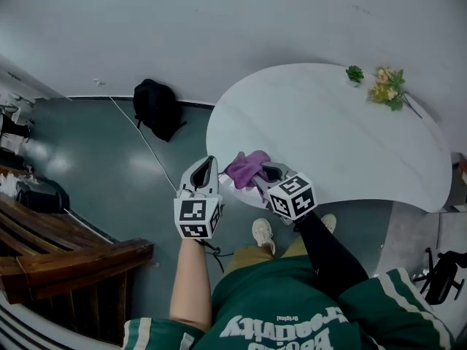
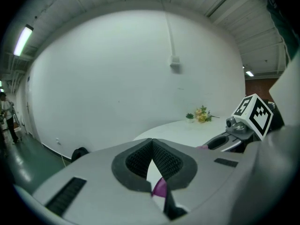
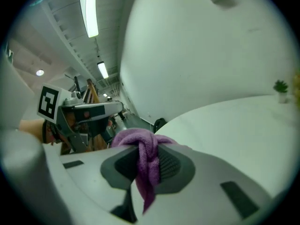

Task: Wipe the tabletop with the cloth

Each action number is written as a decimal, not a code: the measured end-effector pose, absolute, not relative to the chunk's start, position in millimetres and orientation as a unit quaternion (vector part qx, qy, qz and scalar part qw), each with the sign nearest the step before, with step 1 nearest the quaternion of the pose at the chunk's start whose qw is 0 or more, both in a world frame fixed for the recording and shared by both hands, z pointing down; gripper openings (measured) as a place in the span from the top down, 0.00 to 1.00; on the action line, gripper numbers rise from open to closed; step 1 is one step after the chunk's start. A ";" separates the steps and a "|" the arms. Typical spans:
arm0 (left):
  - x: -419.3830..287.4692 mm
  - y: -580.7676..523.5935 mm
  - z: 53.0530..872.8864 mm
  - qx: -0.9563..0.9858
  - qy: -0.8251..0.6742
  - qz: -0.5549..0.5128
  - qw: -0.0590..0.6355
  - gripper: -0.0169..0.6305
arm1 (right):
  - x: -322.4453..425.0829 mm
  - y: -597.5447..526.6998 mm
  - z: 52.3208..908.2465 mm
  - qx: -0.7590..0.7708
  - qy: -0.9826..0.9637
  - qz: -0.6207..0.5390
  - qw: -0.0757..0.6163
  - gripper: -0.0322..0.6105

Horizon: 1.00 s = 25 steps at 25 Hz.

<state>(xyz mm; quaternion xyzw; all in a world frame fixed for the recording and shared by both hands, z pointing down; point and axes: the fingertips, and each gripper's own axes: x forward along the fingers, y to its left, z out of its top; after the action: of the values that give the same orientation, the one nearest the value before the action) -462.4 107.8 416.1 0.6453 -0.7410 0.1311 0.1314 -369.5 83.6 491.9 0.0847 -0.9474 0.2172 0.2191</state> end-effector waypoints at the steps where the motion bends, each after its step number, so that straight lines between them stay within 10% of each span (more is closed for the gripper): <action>1: -450.4 97.6 414.1 0.655 -0.734 0.127 0.130 0.97 | -354.5 72.7 485.6 0.099 -0.948 0.210 0.216 0.84; 25: 76.0 -139.8 417.2 0.829 -0.534 0.100 0.135 0.97 | 231.3 -143.2 462.8 0.418 -0.864 0.159 0.230 0.84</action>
<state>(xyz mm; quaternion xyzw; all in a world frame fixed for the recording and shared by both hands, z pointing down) 76.0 -139.8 417.2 0.8286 -0.5342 0.0998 0.1346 231.3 -143.2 462.8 0.4183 -0.8643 0.1587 0.2299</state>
